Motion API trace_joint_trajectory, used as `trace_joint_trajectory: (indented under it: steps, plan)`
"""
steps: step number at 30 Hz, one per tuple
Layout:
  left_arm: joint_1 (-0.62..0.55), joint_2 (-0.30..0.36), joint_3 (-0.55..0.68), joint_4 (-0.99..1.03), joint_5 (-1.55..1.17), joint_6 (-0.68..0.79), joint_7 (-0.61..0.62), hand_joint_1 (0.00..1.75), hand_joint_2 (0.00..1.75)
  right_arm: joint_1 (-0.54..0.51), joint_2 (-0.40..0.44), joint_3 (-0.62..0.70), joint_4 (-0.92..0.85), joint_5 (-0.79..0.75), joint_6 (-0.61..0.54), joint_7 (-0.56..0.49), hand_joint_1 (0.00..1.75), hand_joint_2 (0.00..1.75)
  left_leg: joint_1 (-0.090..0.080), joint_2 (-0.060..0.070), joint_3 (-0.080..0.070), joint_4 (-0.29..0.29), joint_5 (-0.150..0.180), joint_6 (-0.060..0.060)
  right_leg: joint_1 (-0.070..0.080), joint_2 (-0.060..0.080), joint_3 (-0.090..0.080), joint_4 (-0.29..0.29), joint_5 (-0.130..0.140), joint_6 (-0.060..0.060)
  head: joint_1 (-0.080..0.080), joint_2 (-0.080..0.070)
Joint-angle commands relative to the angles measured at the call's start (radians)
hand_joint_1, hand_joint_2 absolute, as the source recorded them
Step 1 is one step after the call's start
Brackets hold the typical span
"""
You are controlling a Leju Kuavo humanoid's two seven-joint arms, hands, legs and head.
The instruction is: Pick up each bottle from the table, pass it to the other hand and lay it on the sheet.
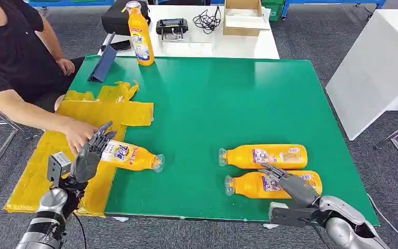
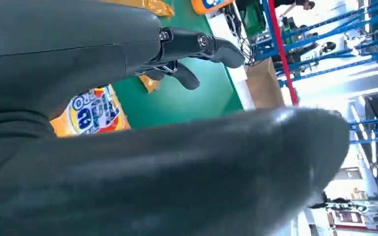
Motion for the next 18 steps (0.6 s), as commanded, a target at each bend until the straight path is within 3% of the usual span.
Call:
trace_joint_trajectory:
  steps: [1, 18]
  plan:
    - [-0.022, -0.038, 0.034, 0.018, 0.002, -0.008, 0.007, 0.0, 0.0, -0.004, -0.008, -0.007, -0.013, 0.002, 0.012, 0.003, 0.0, 1.75, 0.0, 0.0, 0.0, 0.0, 0.0, 0.0, 0.0, -0.001, 0.0, 0.0, 0.0, 0.0, 0.0, 0.0]
    - [0.002, -0.049, 0.045, -0.005, 0.016, -0.024, 0.008, 0.0, 0.0, -0.024, 0.012, -0.018, 0.046, 0.072, -0.018, 0.021, 0.0, 1.75, 0.001, 0.001, 0.0, -0.001, 0.0, 0.001, 0.001, 0.0, 0.001, -0.002, 0.001, 0.0, 0.0, 0.0]
